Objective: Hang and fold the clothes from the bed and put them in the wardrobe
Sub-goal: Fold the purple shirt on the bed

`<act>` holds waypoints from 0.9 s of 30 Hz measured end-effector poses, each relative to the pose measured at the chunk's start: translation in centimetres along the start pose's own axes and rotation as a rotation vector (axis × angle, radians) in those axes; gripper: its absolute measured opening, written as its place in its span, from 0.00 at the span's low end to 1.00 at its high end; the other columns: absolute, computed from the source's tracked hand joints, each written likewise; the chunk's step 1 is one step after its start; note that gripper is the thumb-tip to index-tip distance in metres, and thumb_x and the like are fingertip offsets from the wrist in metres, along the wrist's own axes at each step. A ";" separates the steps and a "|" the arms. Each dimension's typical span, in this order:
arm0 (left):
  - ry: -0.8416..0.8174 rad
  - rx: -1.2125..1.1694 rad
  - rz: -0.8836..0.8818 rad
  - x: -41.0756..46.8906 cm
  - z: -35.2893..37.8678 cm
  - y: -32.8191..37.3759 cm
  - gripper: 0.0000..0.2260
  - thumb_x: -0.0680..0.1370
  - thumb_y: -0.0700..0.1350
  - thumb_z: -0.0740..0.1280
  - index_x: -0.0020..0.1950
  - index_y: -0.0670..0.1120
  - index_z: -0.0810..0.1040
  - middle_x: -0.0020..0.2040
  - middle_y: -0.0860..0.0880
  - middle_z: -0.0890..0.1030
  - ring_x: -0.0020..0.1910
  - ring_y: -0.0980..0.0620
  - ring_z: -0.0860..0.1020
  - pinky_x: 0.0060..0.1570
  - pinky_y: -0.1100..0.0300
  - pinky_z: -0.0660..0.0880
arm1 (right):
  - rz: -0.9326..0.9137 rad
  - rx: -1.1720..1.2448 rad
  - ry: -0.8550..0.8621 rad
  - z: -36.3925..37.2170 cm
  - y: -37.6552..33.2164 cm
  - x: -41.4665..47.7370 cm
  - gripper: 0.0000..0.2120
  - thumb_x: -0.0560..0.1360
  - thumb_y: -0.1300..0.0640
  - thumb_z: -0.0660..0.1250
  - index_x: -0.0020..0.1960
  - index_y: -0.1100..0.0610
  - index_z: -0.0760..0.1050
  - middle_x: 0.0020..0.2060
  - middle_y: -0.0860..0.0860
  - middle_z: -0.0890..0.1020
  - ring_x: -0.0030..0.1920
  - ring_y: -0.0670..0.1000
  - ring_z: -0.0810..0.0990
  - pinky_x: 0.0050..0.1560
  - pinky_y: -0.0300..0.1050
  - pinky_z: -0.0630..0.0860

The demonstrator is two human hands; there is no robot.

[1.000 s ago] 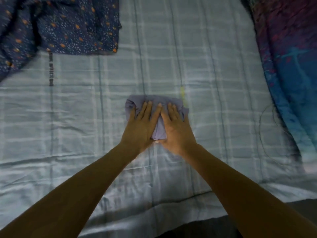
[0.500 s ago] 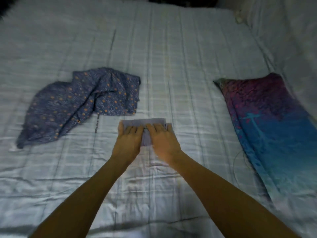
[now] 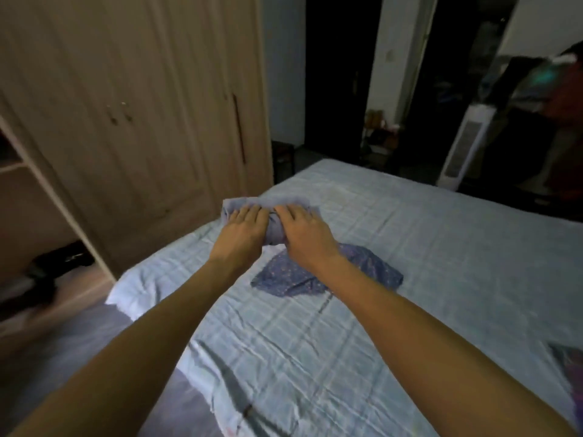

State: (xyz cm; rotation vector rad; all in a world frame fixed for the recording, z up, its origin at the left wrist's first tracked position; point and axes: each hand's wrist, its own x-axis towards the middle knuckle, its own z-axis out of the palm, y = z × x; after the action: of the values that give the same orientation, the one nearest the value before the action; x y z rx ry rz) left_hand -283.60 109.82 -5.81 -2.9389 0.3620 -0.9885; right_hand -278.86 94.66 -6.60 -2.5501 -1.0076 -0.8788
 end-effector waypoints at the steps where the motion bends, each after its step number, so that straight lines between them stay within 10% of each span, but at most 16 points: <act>1: 0.020 0.027 -0.035 -0.7 -2.3 -1.5 0.21 0.58 0.28 0.72 0.50 0.35 0.77 0.46 0.36 0.82 0.44 0.38 0.82 0.41 0.50 0.80 | -0.048 0.020 0.018 -0.6 -2.0 1.6 0.35 0.48 0.64 0.81 0.55 0.61 0.78 0.42 0.58 0.82 0.38 0.58 0.82 0.35 0.46 0.78; 13: 0.003 0.299 -0.438 -12.1 -21.7 -15.4 0.21 0.60 0.30 0.76 0.51 0.33 0.78 0.46 0.35 0.81 0.40 0.35 0.81 0.33 0.48 0.78 | -0.459 0.305 0.020 -3.6 -25.6 13.7 0.26 0.70 0.66 0.69 0.68 0.63 0.69 0.59 0.65 0.76 0.57 0.67 0.76 0.53 0.60 0.74; 27: 0.011 0.469 -0.556 -22.5 -29.5 -32.3 0.22 0.62 0.30 0.75 0.55 0.34 0.77 0.47 0.35 0.81 0.39 0.37 0.81 0.31 0.51 0.78 | -0.638 0.361 0.069 2.2 -46.6 22.4 0.34 0.67 0.65 0.72 0.68 0.60 0.60 0.59 0.66 0.75 0.56 0.67 0.77 0.47 0.61 0.79</act>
State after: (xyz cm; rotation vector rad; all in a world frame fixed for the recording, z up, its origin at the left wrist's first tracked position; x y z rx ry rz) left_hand -311.78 147.89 7.40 -2.6239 -0.6360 -0.9551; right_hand -297.04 141.27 6.52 -1.9003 -1.8127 -0.8179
